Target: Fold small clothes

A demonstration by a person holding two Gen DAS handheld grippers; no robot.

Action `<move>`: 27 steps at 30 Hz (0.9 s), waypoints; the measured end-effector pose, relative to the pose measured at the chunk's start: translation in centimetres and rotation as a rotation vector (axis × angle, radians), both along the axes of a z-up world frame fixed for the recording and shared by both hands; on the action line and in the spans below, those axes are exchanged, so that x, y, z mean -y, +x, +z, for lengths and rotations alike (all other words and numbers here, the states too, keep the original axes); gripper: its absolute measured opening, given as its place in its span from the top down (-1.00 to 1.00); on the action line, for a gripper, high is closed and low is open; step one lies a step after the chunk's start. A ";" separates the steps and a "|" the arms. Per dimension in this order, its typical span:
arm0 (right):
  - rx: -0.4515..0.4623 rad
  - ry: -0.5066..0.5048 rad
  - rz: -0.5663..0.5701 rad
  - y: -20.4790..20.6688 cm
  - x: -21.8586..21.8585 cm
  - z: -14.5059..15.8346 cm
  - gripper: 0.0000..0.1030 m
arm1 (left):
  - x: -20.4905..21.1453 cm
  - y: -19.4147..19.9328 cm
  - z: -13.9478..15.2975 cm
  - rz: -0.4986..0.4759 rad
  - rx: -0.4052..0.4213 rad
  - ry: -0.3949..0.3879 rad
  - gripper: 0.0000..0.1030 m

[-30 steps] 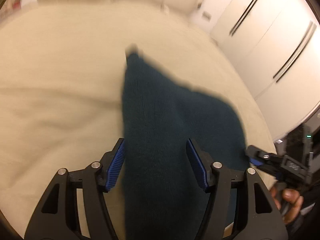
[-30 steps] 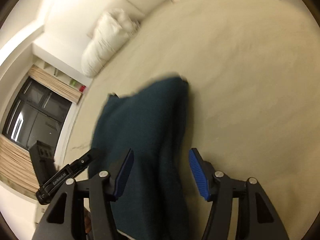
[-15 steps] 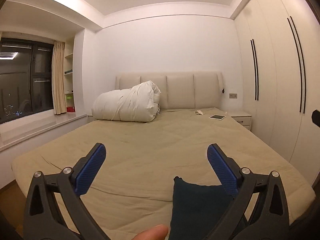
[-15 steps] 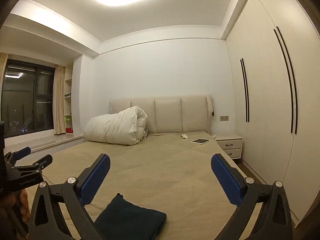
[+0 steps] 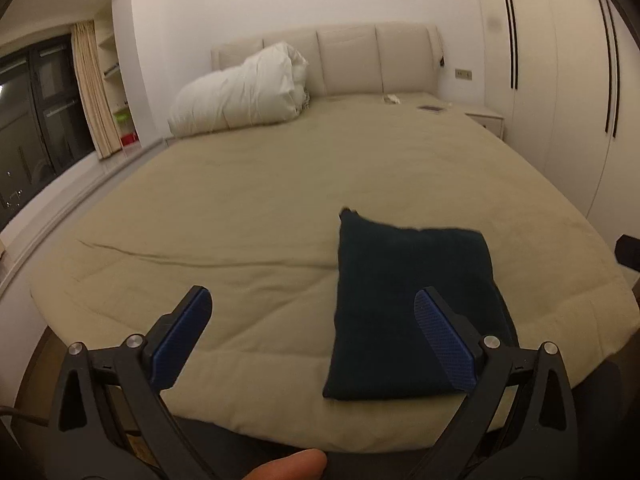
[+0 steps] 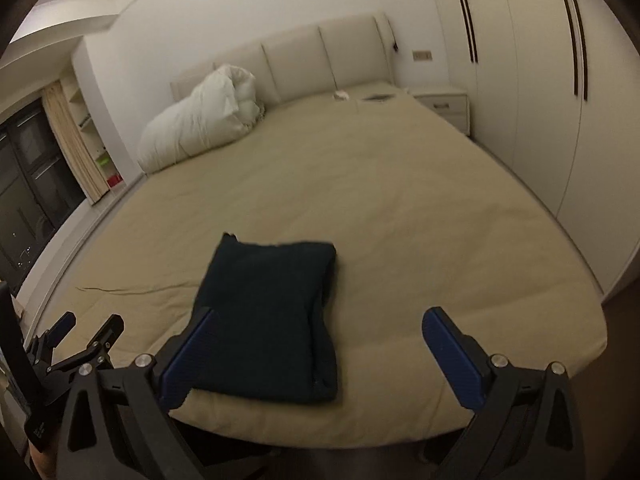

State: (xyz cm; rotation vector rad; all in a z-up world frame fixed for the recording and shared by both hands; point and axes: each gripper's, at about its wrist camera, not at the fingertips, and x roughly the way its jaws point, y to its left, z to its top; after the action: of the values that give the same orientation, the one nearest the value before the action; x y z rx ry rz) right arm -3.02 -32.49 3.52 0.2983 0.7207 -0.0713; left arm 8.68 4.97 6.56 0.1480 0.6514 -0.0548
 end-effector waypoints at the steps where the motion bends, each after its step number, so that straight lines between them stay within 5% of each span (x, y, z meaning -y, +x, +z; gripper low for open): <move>1: -0.026 -0.004 -0.014 0.2 0.1 -0.9 -1.00 | -0.1 0.5 -0.9 -0.002 -0.025 -0.005 -1.00; 7: -0.027 -0.128 -0.044 -0.5 -1.4 0.2 -1.00 | -1.0 1.6 -5.0 0.030 -0.104 0.002 -1.00; 13: -0.036 -0.149 -0.045 -0.1 -1.8 -0.3 -1.00 | -1.2 3.0 -7.2 0.045 -0.153 -0.009 -1.00; 27: -0.059 -0.187 -0.010 0.4 -3.0 -2.2 -1.00 | -1.4 2.9 -7.6 0.027 -0.199 -0.024 -1.00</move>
State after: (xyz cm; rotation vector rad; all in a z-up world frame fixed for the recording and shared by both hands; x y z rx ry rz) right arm -2.58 -29.51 1.31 0.1215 0.7652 -0.1563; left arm 11.60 6.37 -1.08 0.1107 0.8505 -0.0514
